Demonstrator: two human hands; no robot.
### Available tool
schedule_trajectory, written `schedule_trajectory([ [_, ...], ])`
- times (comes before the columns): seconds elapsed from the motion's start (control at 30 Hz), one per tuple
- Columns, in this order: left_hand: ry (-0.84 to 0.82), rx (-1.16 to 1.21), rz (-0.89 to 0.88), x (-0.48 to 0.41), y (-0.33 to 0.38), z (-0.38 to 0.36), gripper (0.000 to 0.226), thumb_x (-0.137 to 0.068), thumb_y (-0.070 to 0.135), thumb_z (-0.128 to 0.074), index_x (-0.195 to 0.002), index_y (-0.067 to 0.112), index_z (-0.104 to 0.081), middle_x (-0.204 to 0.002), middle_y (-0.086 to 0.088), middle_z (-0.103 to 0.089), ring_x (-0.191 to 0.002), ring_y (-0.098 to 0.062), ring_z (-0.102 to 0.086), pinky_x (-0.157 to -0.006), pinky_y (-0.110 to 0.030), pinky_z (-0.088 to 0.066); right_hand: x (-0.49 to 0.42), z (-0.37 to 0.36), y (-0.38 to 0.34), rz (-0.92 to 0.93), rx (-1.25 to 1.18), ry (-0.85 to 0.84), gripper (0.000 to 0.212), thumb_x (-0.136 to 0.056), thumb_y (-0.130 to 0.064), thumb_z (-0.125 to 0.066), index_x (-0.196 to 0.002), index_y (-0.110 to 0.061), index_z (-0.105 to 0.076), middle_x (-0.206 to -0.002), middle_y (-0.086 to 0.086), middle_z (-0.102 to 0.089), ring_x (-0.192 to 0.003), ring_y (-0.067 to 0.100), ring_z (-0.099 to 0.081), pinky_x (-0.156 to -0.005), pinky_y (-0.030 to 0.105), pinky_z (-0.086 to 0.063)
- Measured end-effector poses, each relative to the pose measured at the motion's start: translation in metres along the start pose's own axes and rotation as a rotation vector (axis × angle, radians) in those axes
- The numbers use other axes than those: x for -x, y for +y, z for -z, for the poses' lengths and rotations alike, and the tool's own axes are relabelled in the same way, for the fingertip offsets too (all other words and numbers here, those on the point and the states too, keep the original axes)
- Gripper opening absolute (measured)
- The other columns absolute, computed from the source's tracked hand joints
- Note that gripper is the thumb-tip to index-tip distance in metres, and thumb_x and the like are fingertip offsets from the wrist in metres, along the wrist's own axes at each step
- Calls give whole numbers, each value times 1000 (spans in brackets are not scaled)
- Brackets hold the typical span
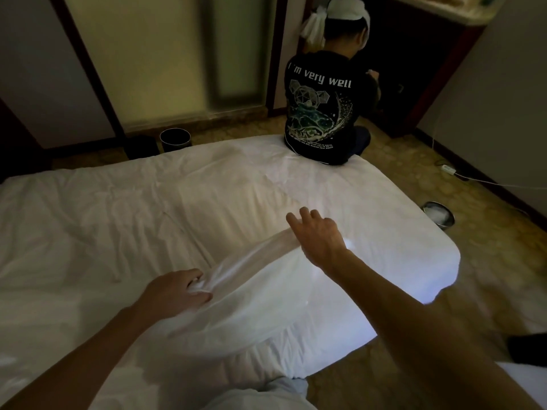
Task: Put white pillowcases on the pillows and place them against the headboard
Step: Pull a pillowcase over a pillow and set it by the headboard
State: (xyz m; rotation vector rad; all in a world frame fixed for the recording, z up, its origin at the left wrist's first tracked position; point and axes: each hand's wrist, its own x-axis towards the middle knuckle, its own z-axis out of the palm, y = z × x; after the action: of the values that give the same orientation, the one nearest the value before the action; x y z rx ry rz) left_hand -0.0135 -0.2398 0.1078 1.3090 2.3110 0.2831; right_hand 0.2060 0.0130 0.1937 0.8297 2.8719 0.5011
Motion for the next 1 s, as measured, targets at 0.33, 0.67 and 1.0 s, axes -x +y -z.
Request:
schedule_trajectory([
  [0.33,308,-181,-56,1,5,3,30,-94,46,-55,-87,17,-58,-73,1,-66,-69,-24,-67,-57,-29,-36,21,-24,9,-314,-181,30,30,-88,-12,-49,-116,-9,-59,-77,5,-69,-62,28,-62,-53,29,-38],
  [0.67,402,-257,-204,-9,20,13,45,-84,55,-34,-75,17,-57,-63,-2,-64,-58,-26,-66,-48,-29,-43,29,91,-16,-115,-106,-90,18,-92,-28,-50,-94,-18,-64,-89,5,-70,-80,26,-69,-66,28,-45],
  [1.0,90,-46,-155,30,-27,24,37,-88,63,-49,-92,27,-61,-84,10,-63,-79,-11,-60,-68,-30,-44,-33,42,-173,401,-287,-437,35,-91,-37,-61,-120,-18,-58,-117,6,-64,-108,27,-63,-84,37,-47],
])
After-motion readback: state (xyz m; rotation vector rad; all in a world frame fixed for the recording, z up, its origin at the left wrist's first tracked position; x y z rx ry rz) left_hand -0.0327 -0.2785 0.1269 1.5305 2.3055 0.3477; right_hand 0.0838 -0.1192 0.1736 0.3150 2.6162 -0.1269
